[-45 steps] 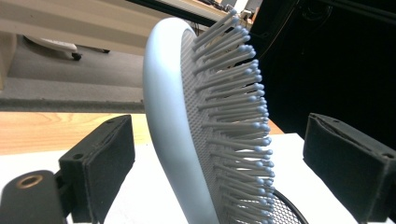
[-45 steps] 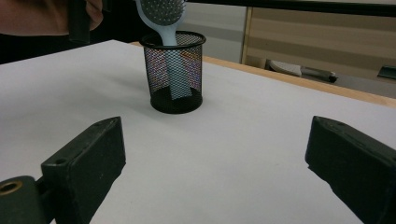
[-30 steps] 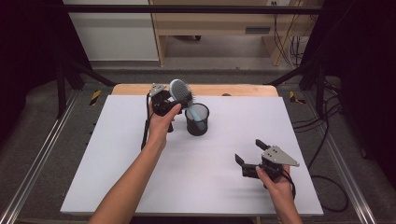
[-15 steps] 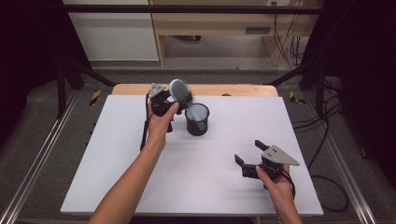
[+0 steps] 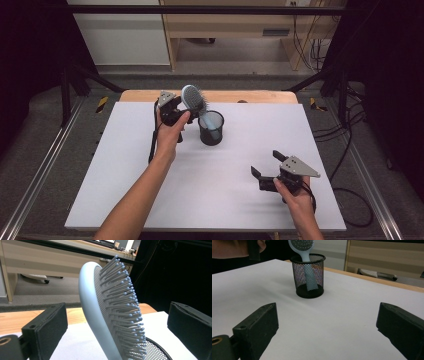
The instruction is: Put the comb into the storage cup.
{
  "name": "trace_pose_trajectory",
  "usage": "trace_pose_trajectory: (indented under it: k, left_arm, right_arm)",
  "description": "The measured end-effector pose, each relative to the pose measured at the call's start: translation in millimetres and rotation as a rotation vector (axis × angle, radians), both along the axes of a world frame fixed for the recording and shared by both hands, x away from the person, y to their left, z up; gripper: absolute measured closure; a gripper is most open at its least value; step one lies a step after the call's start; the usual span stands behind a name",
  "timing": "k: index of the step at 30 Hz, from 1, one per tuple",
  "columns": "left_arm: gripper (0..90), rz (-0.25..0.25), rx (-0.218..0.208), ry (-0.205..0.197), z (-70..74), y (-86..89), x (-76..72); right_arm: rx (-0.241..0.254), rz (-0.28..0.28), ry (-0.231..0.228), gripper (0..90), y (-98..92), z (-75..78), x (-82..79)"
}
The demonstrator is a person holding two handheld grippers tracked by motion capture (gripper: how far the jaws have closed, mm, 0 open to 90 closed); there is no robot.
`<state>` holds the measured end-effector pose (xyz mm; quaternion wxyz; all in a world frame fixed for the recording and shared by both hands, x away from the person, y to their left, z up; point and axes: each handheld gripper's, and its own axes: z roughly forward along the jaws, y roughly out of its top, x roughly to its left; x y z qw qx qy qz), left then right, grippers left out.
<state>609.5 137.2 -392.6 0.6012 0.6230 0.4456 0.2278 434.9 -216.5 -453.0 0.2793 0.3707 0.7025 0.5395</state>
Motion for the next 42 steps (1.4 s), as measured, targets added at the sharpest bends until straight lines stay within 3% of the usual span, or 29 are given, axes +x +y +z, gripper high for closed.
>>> trace_pose_trajectory:
  k: [15,18,22,36,42]
  left_arm:
    - [2.7,0.007,0.023,-0.022,-2.0,4.2,-9.6]
    - [2.7,0.008,0.056,-0.027,-1.9,3.5,-12.8]
    - [1.8,0.007,0.026,-0.005,-3.9,3.6,-16.2]
    - [1.8,0.017,0.12,-0.056,-7.1,7.5,-35.9]
    - [1.7,-0.004,0.107,-0.058,-6.8,5.7,-46.6]
  right_arm:
    - [0.006,0.014,0.005,3.5,0.9,0.4,-0.4]
    - [0.024,0.014,0.009,3.5,-0.1,0.8,-0.4]
    - [0.021,0.013,0.008,3.4,-0.6,0.6,-0.4]
    - [0.007,0.024,0.005,3.3,2.7,0.7,-2.1]
    - [0.006,0.028,0.005,3.3,3.4,0.7,-2.4]
